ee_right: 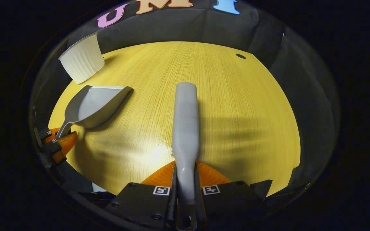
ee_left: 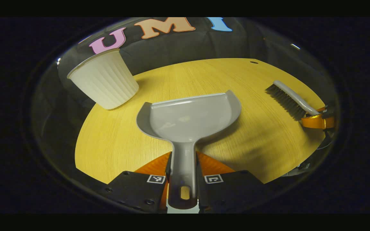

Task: Pick up the small broom and dustpan from the desktop, sweep the trash into the dustpan with the broom, and then empty the trash into the garbage bin.

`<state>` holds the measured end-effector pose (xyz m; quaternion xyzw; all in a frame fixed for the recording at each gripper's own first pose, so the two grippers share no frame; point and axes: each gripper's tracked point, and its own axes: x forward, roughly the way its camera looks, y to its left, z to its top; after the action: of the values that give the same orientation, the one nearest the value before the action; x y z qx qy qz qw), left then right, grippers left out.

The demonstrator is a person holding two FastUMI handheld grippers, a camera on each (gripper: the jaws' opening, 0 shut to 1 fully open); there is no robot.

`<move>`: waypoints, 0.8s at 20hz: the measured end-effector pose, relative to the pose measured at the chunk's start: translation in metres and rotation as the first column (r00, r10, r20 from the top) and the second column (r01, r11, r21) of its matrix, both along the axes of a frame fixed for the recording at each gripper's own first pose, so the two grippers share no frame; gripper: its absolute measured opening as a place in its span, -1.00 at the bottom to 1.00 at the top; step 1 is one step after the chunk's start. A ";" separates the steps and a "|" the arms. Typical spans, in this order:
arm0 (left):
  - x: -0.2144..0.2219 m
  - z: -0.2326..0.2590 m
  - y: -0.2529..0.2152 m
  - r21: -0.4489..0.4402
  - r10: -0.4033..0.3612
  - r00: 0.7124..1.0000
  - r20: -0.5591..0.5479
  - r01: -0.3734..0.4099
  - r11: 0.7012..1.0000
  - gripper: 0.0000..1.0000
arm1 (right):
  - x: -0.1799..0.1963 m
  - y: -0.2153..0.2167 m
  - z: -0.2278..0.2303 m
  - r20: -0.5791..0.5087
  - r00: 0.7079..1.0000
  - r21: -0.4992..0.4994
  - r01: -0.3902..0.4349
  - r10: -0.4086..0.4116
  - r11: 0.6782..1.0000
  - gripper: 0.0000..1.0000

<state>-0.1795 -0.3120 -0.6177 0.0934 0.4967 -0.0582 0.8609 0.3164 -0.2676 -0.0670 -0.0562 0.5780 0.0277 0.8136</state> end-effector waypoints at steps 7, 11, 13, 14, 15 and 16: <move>0.055 0.084 -0.006 0.022 -0.061 0.949 0.309 0.057 0.998 0.89 | 0.010 0.006 0.062 0.125 0.992 0.016 -0.024 0.022 1.000 0.90; 0.084 0.158 -0.009 0.002 -0.019 0.837 0.548 0.021 1.000 0.89 | 0.066 0.031 0.162 0.449 0.893 0.132 -0.046 -0.018 0.990 0.84; 0.098 0.199 -0.012 -0.050 0.015 0.773 0.635 0.022 0.998 0.87 | 0.094 0.040 0.227 0.612 0.789 0.186 -0.071 -0.059 0.980 0.87; 0.101 0.223 -0.015 -0.097 0.051 0.728 0.683 0.022 0.995 0.87 | 0.107 0.044 0.256 0.672 0.738 0.194 -0.085 -0.069 0.977 0.87; 0.107 0.249 -0.018 -0.152 0.088 0.674 0.734 0.037 0.988 0.87 | 0.119 0.046 0.283 0.725 0.685 0.189 -0.097 -0.072 0.977 0.87; 0.112 0.272 -0.022 -0.192 0.119 0.629 0.768 0.049 0.980 0.86 | 0.131 0.047 0.309 0.775 0.627 0.175 -0.104 -0.072 0.979 0.86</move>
<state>-0.0672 -0.3339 -0.3453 0.0151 0.0714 -0.0436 0.9964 0.4470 -0.2202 0.2416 0.0153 0.1637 0.0668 0.9841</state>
